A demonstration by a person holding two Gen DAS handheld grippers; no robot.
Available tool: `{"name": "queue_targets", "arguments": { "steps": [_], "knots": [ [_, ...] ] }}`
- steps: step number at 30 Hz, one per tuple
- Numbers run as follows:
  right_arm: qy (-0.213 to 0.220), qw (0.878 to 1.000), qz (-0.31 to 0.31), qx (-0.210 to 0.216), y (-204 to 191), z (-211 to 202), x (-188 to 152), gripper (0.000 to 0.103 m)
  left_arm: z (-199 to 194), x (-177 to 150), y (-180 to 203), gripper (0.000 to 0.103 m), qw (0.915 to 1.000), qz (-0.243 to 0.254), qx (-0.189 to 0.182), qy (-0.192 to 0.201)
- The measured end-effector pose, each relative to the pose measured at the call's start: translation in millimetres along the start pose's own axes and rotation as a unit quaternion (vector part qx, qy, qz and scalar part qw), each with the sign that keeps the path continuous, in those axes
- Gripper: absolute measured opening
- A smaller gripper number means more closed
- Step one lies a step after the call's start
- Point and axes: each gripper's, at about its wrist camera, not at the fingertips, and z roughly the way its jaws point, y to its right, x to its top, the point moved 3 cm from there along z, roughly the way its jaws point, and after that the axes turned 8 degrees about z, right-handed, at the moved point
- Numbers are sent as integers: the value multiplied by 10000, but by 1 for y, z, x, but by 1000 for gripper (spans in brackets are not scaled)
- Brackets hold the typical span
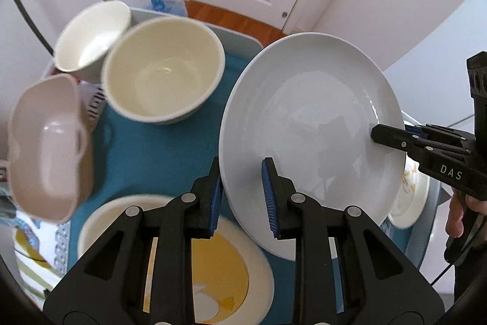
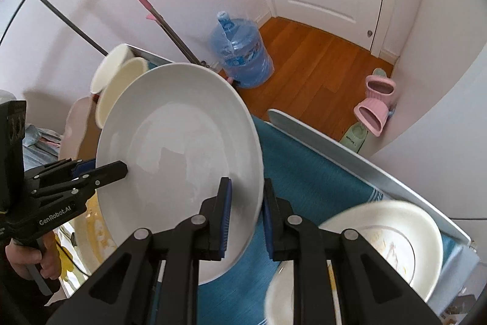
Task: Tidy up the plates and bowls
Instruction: 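Carry the white plate with both grippers onto the yellow plate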
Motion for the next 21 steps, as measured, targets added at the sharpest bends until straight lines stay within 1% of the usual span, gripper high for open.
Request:
{"name": "queue_targets", "arguments": {
  "steps": [2, 5, 9, 10, 13, 14, 16, 21],
  "knots": [
    [54, 10000, 10, 15, -12, -13, -8, 18, -16, -8, 1, 22, 10000, 22, -37, 57],
    [98, 9999, 39, 80, -29, -24, -23, 18, -37, -28, -2, 22, 9999, 62, -74, 95],
    [127, 9995, 168, 253, -55, -30, -52, 18, -58, -57, -24, 22, 9998, 159, -131, 34],
    [126, 9994, 191, 245, -62, -29, -58, 18, -63, -63, -36, 22, 9997, 189, -141, 1],
    [109, 9994, 289, 147, -84, -22, -82, 18, -63, -85, -55, 22, 9991, 368, -147, -158],
    [110, 9993, 331, 97, -92, -18, -91, 18, -61, -90, -61, 22, 9988, 397, -190, -209],
    [79, 9990, 443, -4, -101, -9, -104, 17, -56, -111, -72, 22, 9979, 461, -274, -358],
    [15, 9941, 1028, -341, -114, 16, -130, 17, -32, -121, -87, 22, 9932, 911, -383, -609]
  ]
}}
